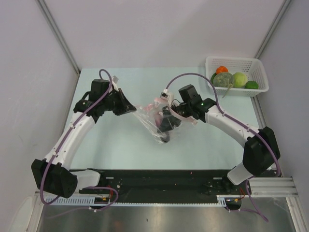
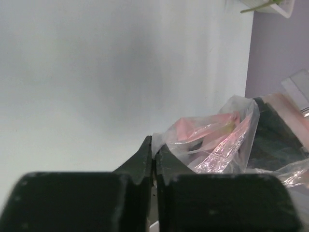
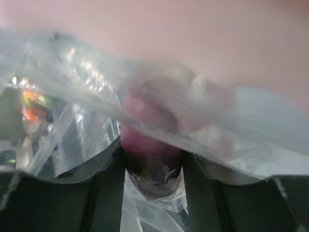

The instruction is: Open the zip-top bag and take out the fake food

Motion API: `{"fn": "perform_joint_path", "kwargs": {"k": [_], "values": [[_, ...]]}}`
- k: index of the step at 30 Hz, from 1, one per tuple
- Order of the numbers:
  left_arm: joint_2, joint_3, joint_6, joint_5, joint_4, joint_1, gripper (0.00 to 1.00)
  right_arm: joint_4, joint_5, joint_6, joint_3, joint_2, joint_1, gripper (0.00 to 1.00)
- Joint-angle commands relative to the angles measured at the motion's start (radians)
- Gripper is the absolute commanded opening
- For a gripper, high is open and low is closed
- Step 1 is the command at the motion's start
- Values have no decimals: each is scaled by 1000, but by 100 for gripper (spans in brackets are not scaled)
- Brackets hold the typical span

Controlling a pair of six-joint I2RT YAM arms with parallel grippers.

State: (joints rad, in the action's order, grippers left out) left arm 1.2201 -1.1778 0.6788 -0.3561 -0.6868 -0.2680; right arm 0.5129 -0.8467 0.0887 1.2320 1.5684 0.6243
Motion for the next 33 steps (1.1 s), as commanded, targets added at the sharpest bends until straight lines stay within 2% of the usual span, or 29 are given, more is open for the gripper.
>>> {"fn": "perform_joint_path", "kwargs": {"k": [1, 2, 3, 4, 5, 6, 8, 9, 10, 14, 15, 18, 21, 24, 27, 29, 33], "values": [[51, -70, -122, 15, 255, 105, 17, 83, 4, 176, -81, -90, -14, 0], [59, -48, -130, -150, 291, 105, 27, 52, 11, 209, -89, -96, -21, 0], [56, -37, -125, -179, 291, 102, 48, 26, 9, 236, -95, -94, -31, 0], [47, 15, -125, -223, 329, 99, 61, -19, 17, 306, -100, -94, -41, 0], [36, 44, -127, -259, 349, 98, 94, -43, 18, 340, -111, -93, -52, 0], [1, 70, -137, -305, 352, 98, 97, -74, -3, 380, -117, -96, -73, 0], [-45, 165, -133, -352, 410, 98, 99, -145, 1, 485, -121, -96, -90, 0], [-80, 238, -104, -436, 446, 99, 99, -168, -26, 517, -121, -91, -104, 0], [-94, 274, -82, -476, 526, 93, 98, -212, -32, 587, -121, -87, -112, 0], [-162, 389, -24, -556, 647, 49, 91, -286, -57, 727, -121, -85, -156, 0], [-165, 427, 31, -593, 730, 36, 91, -319, -67, 756, -121, -87, -170, 0], [-143, 449, 99, -584, 823, -81, 95, -397, -78, 856, -120, -93, -175, 0], [-104, 477, 212, -578, 984, -157, 97, -459, -77, 921, -121, -91, -173, 0], [-64, 472, 249, -574, 1034, -194, 95, -504, -75, 967, -121, -90, -169, 0], [-24, 454, 249, -572, 1035, -200, 86, -544, -71, 993, -120, -94, -160, 0], [4, 419, 214, -566, 971, -200, 77, -544, -68, 993, -121, -97, -155, 0], [16, 412, 219, -564, 974, -203, 57, -551, -65, 1008, -121, -108, -155, 0]]}}
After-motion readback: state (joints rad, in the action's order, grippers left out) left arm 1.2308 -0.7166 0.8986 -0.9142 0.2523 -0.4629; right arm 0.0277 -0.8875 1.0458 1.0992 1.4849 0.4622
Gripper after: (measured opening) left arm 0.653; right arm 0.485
